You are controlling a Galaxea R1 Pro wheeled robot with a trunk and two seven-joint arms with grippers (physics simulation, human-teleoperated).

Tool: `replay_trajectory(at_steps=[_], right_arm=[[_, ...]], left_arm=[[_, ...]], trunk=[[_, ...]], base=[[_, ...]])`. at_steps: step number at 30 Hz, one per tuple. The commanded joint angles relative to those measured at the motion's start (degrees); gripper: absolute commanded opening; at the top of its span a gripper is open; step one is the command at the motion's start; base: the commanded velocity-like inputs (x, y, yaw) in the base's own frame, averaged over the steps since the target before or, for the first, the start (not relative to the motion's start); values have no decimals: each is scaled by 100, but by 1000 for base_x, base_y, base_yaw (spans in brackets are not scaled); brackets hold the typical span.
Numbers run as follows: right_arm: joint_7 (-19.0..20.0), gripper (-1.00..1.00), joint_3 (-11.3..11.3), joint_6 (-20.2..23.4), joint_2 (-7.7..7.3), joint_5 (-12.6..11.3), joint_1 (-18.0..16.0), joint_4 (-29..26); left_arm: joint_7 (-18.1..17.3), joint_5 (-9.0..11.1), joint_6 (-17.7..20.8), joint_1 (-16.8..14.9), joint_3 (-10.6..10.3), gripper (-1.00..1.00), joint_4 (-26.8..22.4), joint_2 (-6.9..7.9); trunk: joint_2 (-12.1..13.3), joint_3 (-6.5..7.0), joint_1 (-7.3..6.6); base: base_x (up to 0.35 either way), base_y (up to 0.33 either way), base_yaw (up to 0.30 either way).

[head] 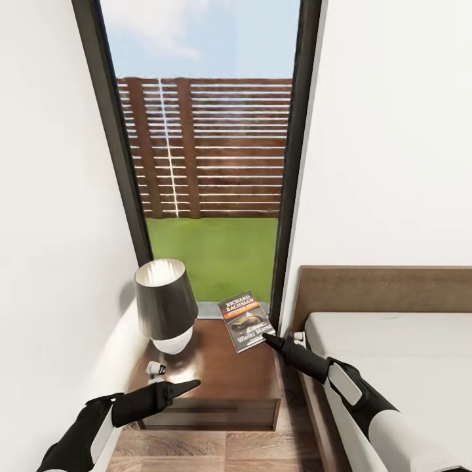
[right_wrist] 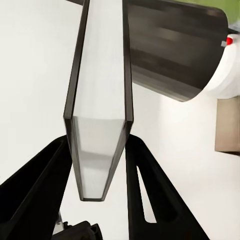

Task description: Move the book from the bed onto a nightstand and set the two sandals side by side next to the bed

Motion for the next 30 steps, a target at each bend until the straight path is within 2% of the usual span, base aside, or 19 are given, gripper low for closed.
replay_trajectory(at_steps=[1,12,16,20,25,30], right_arm=[[-4,-100,27,42,-6,-66,-5,0],[-4,-100,33,42,-6,-58,-7,1],[-4,-100,35,42,-4,-57,-6,-1],[-4,-100,36,42,7,-57,-7,1],[-4,-100,43,42,18,-57,-6,-2],[-4,-100,52,42,30,-57,-9,-3]], left_arm=[[-19,2,62,-3,1,100,-1,0],[-12,1,64,-3,3,100,4,-7],[18,-3,53,-3,7,100,11,-116],[348,-2,47,1,5,100,16,-180],[425,1,53,5,9,100,17,-261],[429,8,71,5,24,100,17,-280]], trunk=[[-47,-26,23],[-488,-223,265],[-649,-295,353],[-809,-367,441],[-1010,-457,550],[-1210,-546,660]], base=[[0,0,0],[0,0,0],[0,0,0],[0,0,0],[0,0,0],[0,0,0]])
